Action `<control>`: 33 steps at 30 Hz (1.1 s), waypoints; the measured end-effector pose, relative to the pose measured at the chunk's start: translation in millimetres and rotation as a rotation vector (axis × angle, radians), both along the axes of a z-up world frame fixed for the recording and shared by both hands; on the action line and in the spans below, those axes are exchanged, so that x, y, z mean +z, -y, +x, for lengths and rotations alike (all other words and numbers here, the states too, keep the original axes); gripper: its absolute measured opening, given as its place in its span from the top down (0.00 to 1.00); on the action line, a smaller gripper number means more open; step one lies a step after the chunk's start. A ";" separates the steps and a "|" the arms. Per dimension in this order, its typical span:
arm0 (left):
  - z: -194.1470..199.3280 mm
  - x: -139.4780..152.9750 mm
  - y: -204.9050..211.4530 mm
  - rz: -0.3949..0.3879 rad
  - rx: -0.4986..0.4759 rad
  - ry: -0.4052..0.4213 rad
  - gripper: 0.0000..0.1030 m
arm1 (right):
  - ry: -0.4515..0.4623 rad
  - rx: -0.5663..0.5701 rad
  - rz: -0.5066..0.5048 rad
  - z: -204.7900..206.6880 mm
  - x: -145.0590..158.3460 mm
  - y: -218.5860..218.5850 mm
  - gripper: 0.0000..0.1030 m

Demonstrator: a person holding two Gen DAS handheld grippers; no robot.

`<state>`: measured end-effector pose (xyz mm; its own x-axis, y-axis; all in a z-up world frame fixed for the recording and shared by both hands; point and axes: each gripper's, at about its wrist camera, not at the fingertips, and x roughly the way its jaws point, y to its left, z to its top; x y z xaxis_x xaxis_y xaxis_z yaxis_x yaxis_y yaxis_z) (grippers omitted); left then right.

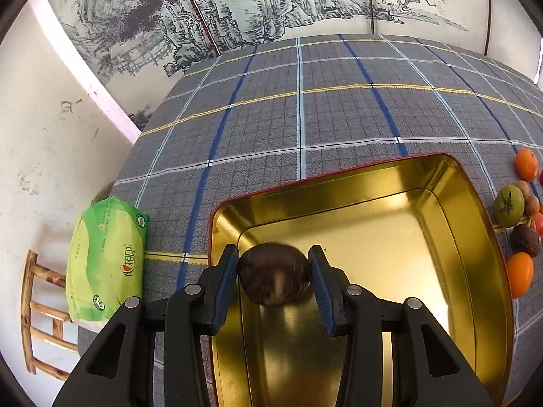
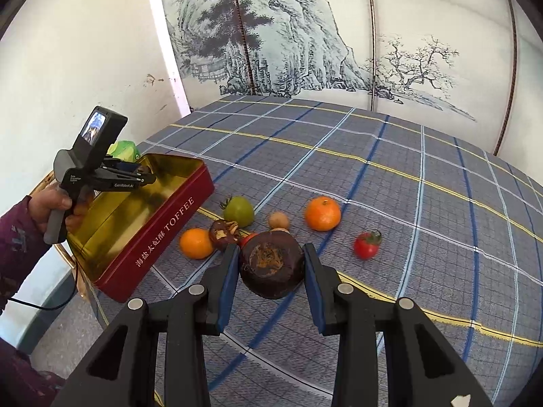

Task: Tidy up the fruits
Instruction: 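Carry the dark fruit over the tin and open the left tool while the right tool carries its fruit, then lower the dark brown fruit into the tin and open the right tool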

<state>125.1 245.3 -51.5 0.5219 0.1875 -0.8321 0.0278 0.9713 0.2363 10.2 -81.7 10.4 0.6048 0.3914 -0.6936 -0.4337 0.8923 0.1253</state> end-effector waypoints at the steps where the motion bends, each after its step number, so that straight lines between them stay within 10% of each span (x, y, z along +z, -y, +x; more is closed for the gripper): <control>1: -0.3 0.0 -0.2 -0.001 0.003 0.001 0.58 | 0.000 0.004 -0.001 -0.3 0.0 -1.9 0.67; 15: -26.4 20.6 -12.5 -0.102 0.046 0.047 0.56 | 0.015 0.091 0.014 11.8 14.2 -47.7 0.67; 33: -115.0 55.5 -51.0 -0.278 0.249 0.152 0.21 | -0.166 0.324 0.096 89.2 -12.6 -191.9 0.67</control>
